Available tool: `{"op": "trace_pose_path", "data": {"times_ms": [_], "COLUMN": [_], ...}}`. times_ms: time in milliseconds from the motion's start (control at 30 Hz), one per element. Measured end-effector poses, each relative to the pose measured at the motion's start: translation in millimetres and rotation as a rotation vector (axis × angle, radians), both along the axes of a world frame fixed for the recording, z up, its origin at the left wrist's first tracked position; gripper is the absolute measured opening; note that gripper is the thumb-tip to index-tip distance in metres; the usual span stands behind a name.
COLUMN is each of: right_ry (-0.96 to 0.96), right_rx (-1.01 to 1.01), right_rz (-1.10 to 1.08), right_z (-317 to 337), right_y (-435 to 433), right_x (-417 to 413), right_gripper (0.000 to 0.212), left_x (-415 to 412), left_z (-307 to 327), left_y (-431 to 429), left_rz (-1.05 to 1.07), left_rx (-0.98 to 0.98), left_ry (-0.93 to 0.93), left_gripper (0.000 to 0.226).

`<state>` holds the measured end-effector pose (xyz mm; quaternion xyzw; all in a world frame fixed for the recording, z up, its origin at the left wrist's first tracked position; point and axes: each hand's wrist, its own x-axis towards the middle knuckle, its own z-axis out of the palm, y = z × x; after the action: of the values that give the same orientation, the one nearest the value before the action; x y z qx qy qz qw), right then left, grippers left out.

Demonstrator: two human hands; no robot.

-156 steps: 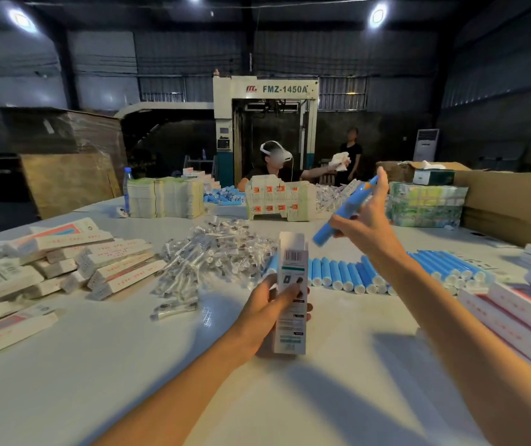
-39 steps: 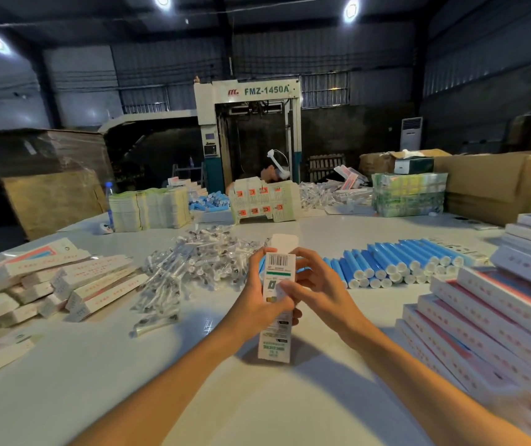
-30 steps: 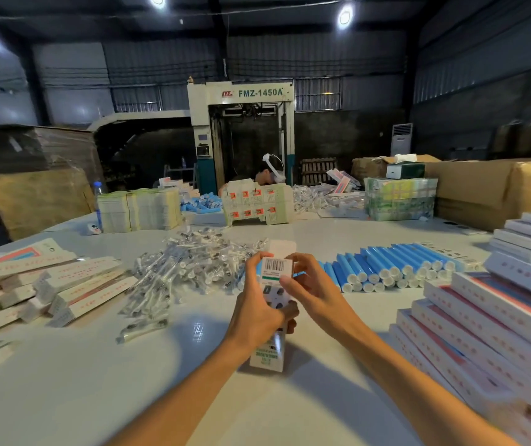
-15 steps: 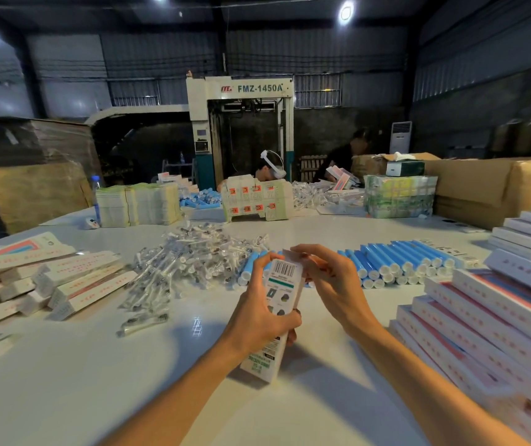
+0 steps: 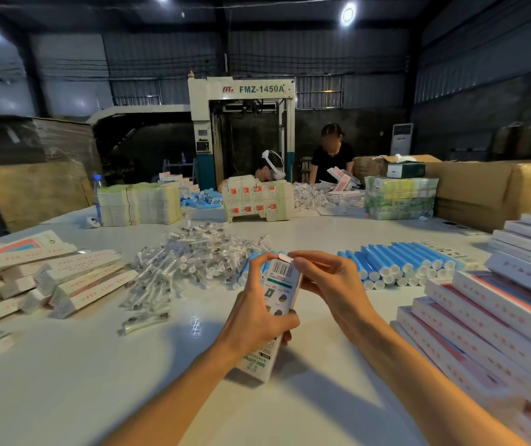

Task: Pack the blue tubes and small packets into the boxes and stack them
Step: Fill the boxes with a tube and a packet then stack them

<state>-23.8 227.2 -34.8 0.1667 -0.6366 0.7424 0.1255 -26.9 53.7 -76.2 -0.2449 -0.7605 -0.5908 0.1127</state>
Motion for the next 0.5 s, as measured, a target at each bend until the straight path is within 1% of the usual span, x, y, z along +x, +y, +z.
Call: {"op": "trace_pose_path", "data": {"times_ms": [167,233,300,400,500], "right_ry": [-0.024,-0.021,-0.009,0.004,0.013], "right_rx": [-0.031,-0.039,0.006,0.099,0.120], "right_rz": [0.002,-0.036,-0.082,-0.047,-0.038], "right_z": [1.0,2.7,5.9,5.8,5.0], "right_y": [0.5,3.3,8.7,12.3,10.3], "right_x": [2.5,1.3,-1.0,-1.2,-0.4], "right_gripper": [0.013,0.013,0.013,0.015,0.019], "left_x": [5.2,8.1,10.7,10.1,10.0], "left_z": [3.5,4.9,5.3,6.0,6.6], "left_y": [0.6,2.1,4.4,5.7,5.1], "left_rz": [0.008,0.030,0.044,0.044,0.047], "left_rx": [-0.039,-0.081,-0.105,-0.082,-0.059], "left_ry": [0.009,0.030,0.046,0.032,0.019], "left_gripper": [0.103,0.104,0.105,0.101,0.100]}}
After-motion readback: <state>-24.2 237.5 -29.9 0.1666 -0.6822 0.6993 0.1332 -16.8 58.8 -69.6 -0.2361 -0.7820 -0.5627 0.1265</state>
